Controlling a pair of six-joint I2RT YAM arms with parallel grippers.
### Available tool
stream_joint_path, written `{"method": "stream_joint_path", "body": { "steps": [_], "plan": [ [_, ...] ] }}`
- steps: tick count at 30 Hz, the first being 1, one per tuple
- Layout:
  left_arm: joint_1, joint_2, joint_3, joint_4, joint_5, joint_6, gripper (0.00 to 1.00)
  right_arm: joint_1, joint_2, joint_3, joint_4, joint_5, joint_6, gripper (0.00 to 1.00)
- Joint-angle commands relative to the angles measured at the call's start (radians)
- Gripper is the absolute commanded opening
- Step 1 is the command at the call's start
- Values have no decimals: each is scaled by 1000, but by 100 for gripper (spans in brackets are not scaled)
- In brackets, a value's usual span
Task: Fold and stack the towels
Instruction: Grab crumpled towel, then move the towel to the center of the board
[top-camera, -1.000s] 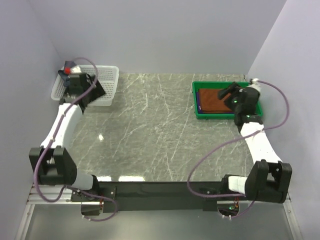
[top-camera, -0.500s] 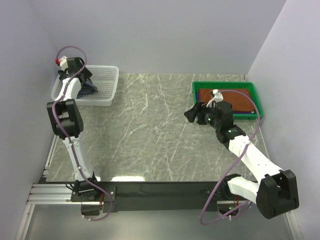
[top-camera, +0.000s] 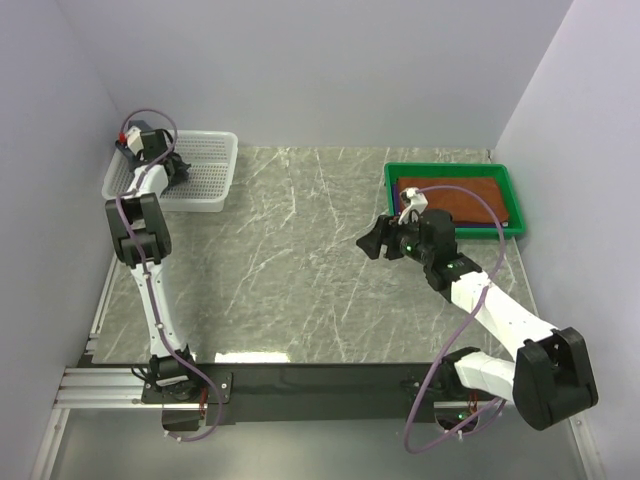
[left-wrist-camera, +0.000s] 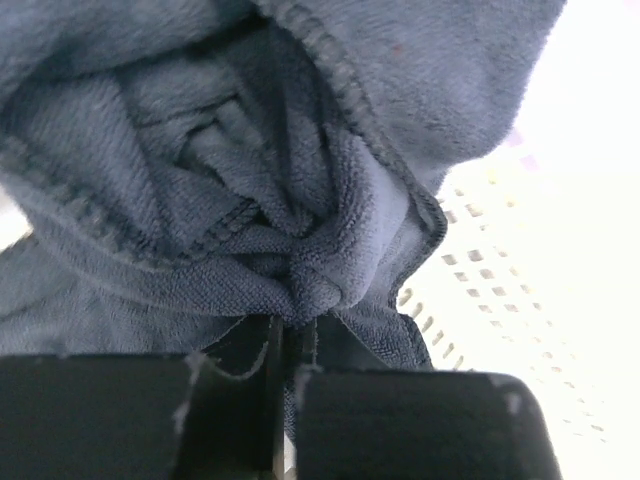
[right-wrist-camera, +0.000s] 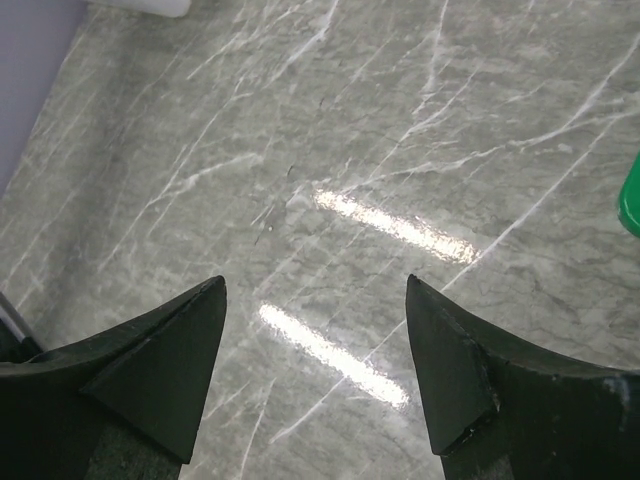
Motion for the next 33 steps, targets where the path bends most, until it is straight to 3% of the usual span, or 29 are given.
{"method": "stream_joint_path", "body": {
  "steps": [1, 5, 11, 14, 17, 20, 24, 27, 30, 31, 33],
  "plan": [
    [6, -88, -27, 124, 45, 28, 1, 15, -9, 16, 23, -26, -37, 79],
    [-3, -306, -101, 173, 97, 33, 0, 19, -42, 39, -18, -6, -48, 78],
    [-80, -539, -17, 80, 178, 53, 0, 24, -131, 82, -101, 32, -50, 78],
    [-144, -628, 61, -31, 226, 53, 0, 24, -177, 113, -153, 61, -54, 78],
    [-268, -747, 33, -78, 264, 56, 0, 22, -229, 122, -186, 74, -57, 78],
    [-362, -879, -72, -92, 336, 15, 0, 24, -273, 142, -234, 92, -64, 78],
    [-483, -1061, -395, -65, 410, -42, 1, 22, -325, 165, -301, 86, -64, 78],
    [-578, -1196, -676, 6, 450, -85, 7, 24, -359, 156, -331, 83, -62, 78],
    [-660, -1263, -919, 58, 462, -105, 23, 24, -362, 134, -360, 78, -68, 78],
    [-666, -1265, -969, 72, 465, -110, 41, 25, -355, 127, -367, 78, -70, 78],
    [-666, -1236, -1068, 87, 412, -101, 60, 28, -321, 102, -368, 77, -73, 78]
  ]
}}
